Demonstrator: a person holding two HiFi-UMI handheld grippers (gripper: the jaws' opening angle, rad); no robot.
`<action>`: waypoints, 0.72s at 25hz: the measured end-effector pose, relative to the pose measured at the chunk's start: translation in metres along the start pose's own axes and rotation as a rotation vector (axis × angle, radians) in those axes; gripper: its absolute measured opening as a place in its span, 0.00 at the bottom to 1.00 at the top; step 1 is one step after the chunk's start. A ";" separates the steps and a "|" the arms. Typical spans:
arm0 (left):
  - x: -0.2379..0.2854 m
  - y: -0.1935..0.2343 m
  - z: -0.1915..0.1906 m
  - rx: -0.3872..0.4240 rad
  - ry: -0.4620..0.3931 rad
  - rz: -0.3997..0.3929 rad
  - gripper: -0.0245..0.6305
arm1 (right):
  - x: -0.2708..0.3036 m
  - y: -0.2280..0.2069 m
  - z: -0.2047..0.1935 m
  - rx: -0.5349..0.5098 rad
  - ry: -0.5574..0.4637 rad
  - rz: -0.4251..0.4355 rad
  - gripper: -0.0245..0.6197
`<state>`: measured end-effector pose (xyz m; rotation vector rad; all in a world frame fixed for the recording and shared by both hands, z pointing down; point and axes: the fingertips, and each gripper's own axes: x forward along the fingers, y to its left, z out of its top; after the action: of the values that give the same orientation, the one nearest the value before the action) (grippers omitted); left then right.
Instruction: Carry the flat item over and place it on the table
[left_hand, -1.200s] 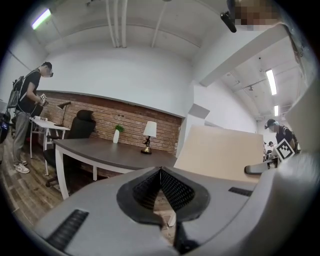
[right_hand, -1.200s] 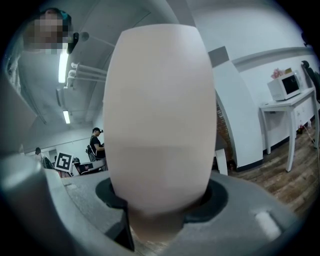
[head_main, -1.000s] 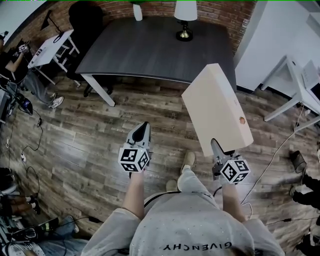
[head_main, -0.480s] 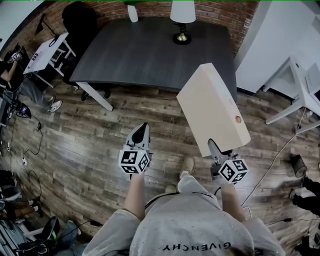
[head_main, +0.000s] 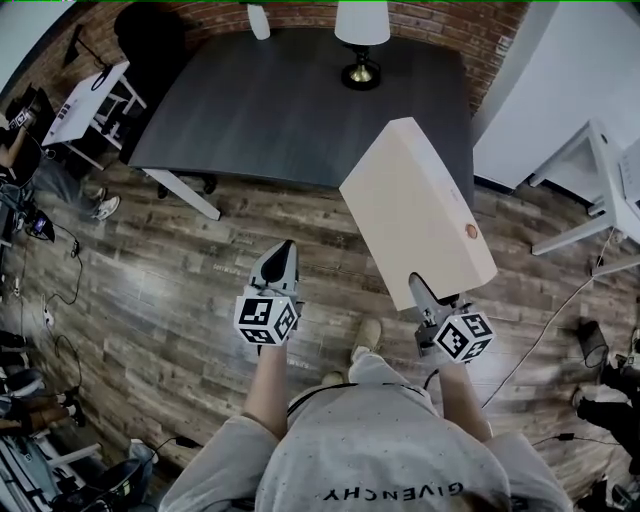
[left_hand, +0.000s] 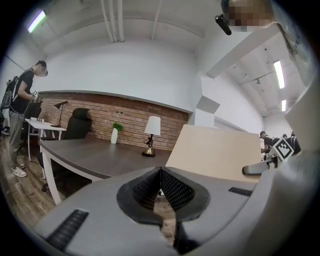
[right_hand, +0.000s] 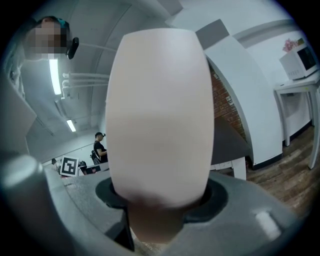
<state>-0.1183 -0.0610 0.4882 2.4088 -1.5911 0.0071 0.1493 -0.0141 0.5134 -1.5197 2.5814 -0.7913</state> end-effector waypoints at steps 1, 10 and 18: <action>0.006 0.000 0.001 0.000 0.000 0.003 0.04 | 0.004 -0.004 0.003 0.005 0.004 0.006 0.46; 0.060 0.000 0.011 0.000 -0.016 0.028 0.04 | 0.041 -0.037 0.027 0.027 0.015 0.052 0.46; 0.099 -0.017 0.008 -0.009 -0.028 0.016 0.04 | 0.063 -0.063 0.040 0.074 0.022 0.074 0.46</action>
<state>-0.0641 -0.1458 0.4912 2.3995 -1.6192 -0.0310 0.1791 -0.1068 0.5199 -1.3953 2.5751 -0.8897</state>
